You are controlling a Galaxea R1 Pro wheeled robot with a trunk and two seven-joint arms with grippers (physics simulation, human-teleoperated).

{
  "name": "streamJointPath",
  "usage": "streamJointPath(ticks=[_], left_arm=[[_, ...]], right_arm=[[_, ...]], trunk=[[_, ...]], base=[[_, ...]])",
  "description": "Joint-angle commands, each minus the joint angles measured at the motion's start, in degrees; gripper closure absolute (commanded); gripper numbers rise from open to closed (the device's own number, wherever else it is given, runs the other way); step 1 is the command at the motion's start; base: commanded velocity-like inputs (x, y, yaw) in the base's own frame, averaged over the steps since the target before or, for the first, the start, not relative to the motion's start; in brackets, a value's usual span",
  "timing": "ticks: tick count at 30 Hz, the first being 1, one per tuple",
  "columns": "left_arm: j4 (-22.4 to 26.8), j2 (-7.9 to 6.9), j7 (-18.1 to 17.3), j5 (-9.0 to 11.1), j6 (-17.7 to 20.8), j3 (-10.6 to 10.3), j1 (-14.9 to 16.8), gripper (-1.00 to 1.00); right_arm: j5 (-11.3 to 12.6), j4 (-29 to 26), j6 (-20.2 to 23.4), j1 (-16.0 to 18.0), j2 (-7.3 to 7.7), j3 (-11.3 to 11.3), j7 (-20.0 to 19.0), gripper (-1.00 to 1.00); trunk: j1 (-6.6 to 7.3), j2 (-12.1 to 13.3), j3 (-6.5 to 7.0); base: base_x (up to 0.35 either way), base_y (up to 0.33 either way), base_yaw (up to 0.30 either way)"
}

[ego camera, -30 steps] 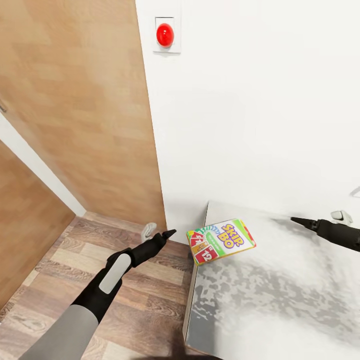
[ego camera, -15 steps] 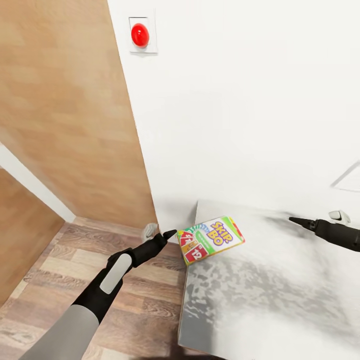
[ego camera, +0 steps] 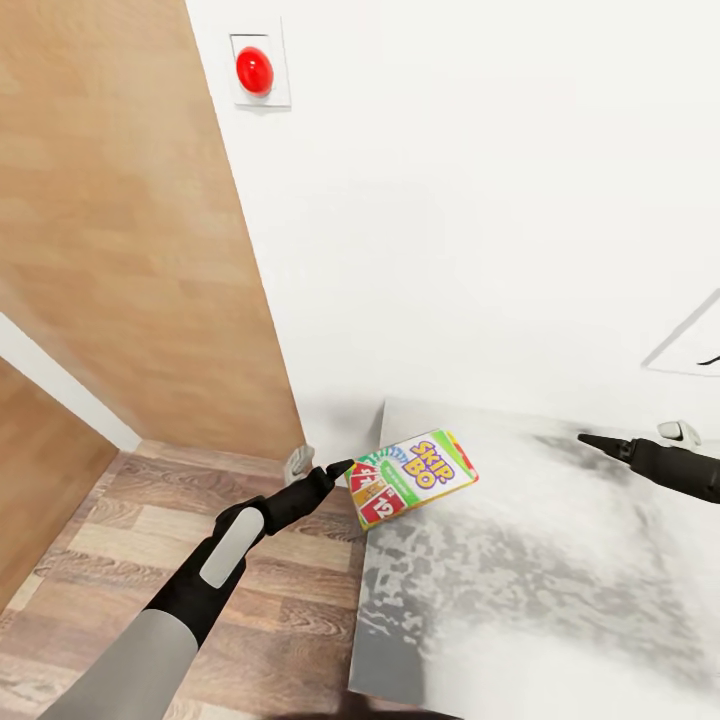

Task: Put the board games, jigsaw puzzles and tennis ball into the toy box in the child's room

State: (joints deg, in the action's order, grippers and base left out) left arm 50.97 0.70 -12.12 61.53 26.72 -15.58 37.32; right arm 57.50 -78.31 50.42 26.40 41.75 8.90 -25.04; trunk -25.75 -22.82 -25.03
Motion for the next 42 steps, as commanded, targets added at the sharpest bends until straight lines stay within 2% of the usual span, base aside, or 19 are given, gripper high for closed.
streamJointPath(ticks=[1, 23, 42], left_arm=[[-0.03, -0.01, -0.02, 0.31, 0.27, 0.03, 0.03, -1.0], [-0.73, -0.15, 0.08, 0.26, 0.26, 0.29, 0.03, -1.0], [-3.76, -0.58, 0.02, 0.35, -1.17, 0.66, 0.09, -1.0]], right_arm=[[-0.18, 0.01, 0.29, 0.05, 0.01, 0.06, -0.27, -1.0], [-0.17, 0.0, 0.29, 0.05, 0.0, 0.07, -0.27, -1.0], [-0.16, 0.0, 0.29, 0.05, 0.0, 0.07, -0.27, -1.0]], trunk=[[-0.03, -0.1, -0.09], [-0.03, -0.1, -0.09], [-0.03, -0.1, -0.09]], base=[[0.0, 0.0, -0.027], [0.0, 0.0, -0.008], [0.0, 0.0, -0.039]])
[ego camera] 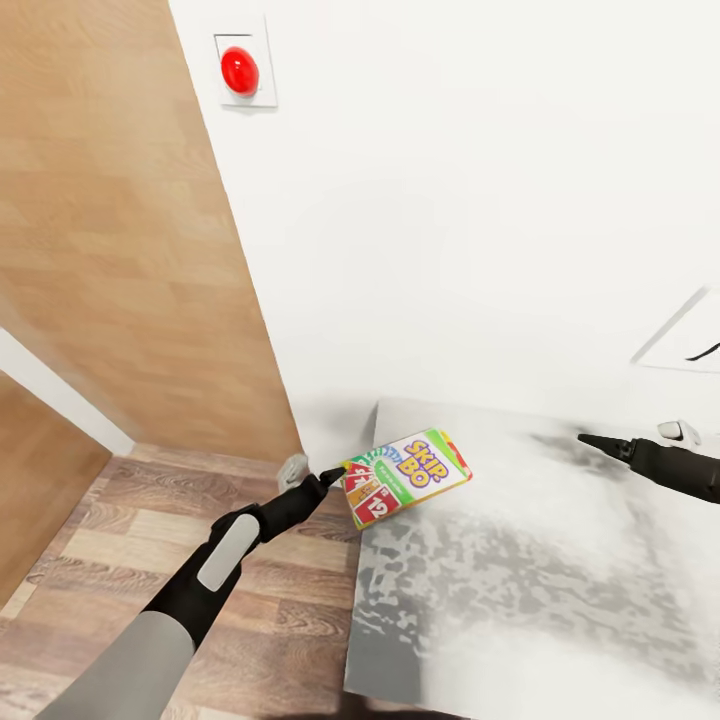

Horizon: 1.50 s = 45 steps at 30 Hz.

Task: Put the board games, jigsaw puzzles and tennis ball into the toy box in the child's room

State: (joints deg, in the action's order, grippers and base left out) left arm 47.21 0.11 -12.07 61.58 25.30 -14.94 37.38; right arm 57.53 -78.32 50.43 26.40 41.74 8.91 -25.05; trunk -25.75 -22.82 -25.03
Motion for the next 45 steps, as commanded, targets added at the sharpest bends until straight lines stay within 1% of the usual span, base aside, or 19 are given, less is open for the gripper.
streamJointPath(ticks=[1, 11, 38, 45], left_arm=[[-0.06, 0.05, -0.04, 0.29, 0.2, 0.02, 0.06, -1.0], [-0.18, 0.27, -0.12, 0.36, 0.06, -0.13, 0.51, -1.0], [0.35, 0.45, -0.15, 0.46, 0.04, -0.38, 0.76, -1.0], [0.39, 0.48, -0.15, 0.46, 0.08, -0.4, 0.76, -1.0]], right_arm=[[-0.19, 0.01, 0.29, 0.06, 0.01, 0.06, -0.27, -1.0], [-0.18, 0.01, 0.29, 0.06, 0.01, 0.06, -0.27, -1.0], [-0.14, 0.01, 0.29, 0.06, -0.06, 0.01, -0.27, -1.0], [-0.13, 0.01, 0.29, 0.06, -0.07, -0.02, -0.27, -1.0]], trunk=[[-0.03, -0.1, -0.08], [-0.03, -0.1, -0.08], [-0.03, -0.1, -0.08], [-0.03, -0.1, -0.08]], base=[[0.0, 0.0, -0.159], [0.0, 0.0, -0.094], [0.0, 0.0, -0.011], [0.0, 0.0, -0.082]])
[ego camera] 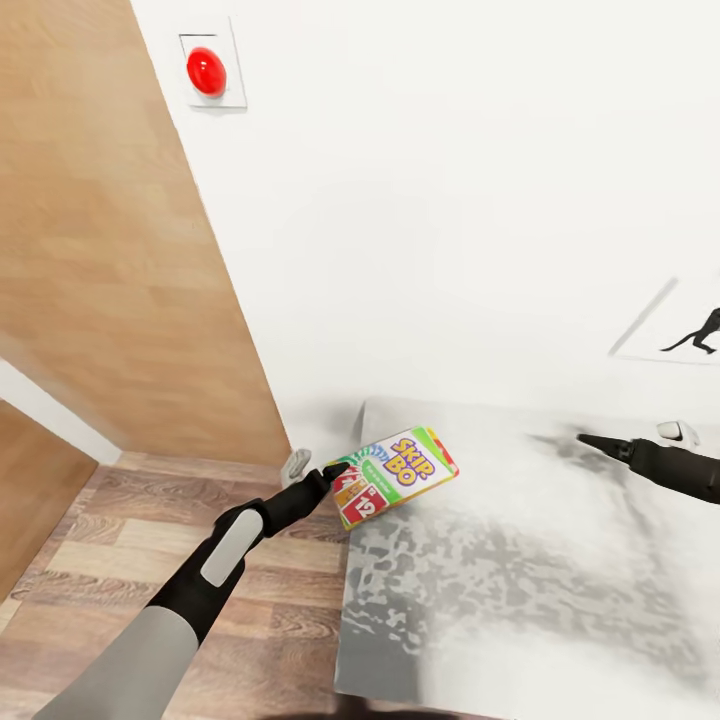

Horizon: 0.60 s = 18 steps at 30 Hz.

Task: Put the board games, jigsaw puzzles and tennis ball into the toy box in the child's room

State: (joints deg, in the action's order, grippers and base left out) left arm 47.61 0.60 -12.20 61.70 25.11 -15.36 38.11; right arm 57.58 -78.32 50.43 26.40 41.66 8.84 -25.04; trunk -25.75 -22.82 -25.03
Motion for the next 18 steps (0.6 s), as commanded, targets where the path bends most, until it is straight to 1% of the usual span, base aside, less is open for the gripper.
streamJointPath(ticks=[1, 7, 18], left_arm=[[0.01, 0.0, -0.02, 0.35, 0.27, 0.01, 0.03, -1.0], [0.02, 0.0, -0.02, 0.35, 0.28, -0.01, 0.03, -1.0], [0.03, 0.02, -0.02, 0.35, 0.28, -0.02, 0.03, -1.0]], right_arm=[[-0.19, 0.01, 0.28, 0.06, 0.0, 0.05, -0.27, -1.0], [-0.19, 0.0, 0.28, 0.06, 0.0, 0.05, -0.29, -1.0], [-0.19, -0.01, 0.28, 0.06, 0.0, 0.04, -0.31, -1.0]], trunk=[[-0.03, -0.1, -0.08], [-0.03, -0.1, -0.08], [-0.03, -0.1, -0.08]], base=[[0.0, 0.0, -0.118], [0.0, 0.0, -0.072], [0.0, 0.0, -0.023]])
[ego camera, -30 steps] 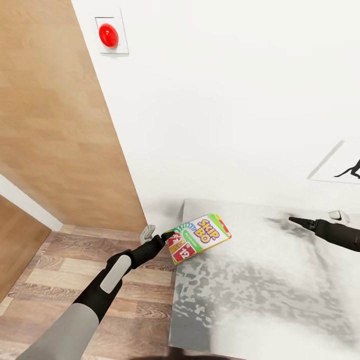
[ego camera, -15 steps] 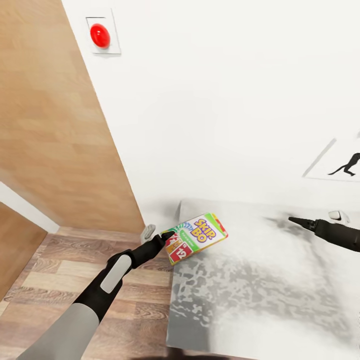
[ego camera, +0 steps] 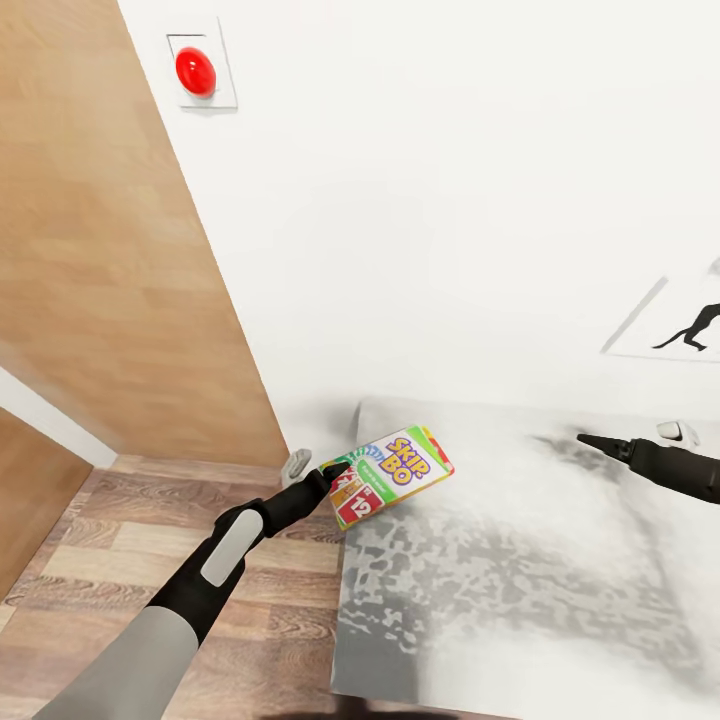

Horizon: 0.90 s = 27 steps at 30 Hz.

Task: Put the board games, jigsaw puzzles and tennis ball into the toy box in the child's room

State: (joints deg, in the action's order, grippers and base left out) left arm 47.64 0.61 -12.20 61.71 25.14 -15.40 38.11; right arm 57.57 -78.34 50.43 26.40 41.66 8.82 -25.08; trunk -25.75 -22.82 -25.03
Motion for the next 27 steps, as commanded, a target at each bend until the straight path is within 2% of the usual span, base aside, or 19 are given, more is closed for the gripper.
streamJointPath(ticks=[1, 21, 22, 27], left_arm=[[0.0, 0.0, -0.02, 0.34, 0.26, 0.02, 0.04, -1.0], [0.05, 0.0, -0.02, 0.34, 0.21, 0.01, 0.04, -1.0], [0.06, 0.0, -0.02, 0.34, 0.21, 0.01, 0.04, 1.0], [0.08, 0.0, -0.02, 0.34, 0.14, 0.0, 0.04, 1.0]], right_arm=[[-0.18, 0.01, 0.28, 0.05, 0.0, 0.06, -0.29, -1.0], [-0.18, -0.02, 0.28, 0.05, 0.0, 0.06, -0.32, -1.0], [-0.18, -0.01, 0.28, 0.05, 0.0, 0.06, -0.32, -1.0], [-0.18, -0.04, 0.28, 0.05, 0.0, 0.06, -0.32, -1.0]], trunk=[[-0.03, -0.1, -0.08], [-0.03, -0.1, -0.08], [-0.03, -0.1, -0.08], [-0.03, -0.1, -0.08]], base=[[0.0, 0.0, -0.008], [0.0, 0.0, -0.003], [0.0, 0.0, 0.0], [0.0, 0.0, 0.0]])
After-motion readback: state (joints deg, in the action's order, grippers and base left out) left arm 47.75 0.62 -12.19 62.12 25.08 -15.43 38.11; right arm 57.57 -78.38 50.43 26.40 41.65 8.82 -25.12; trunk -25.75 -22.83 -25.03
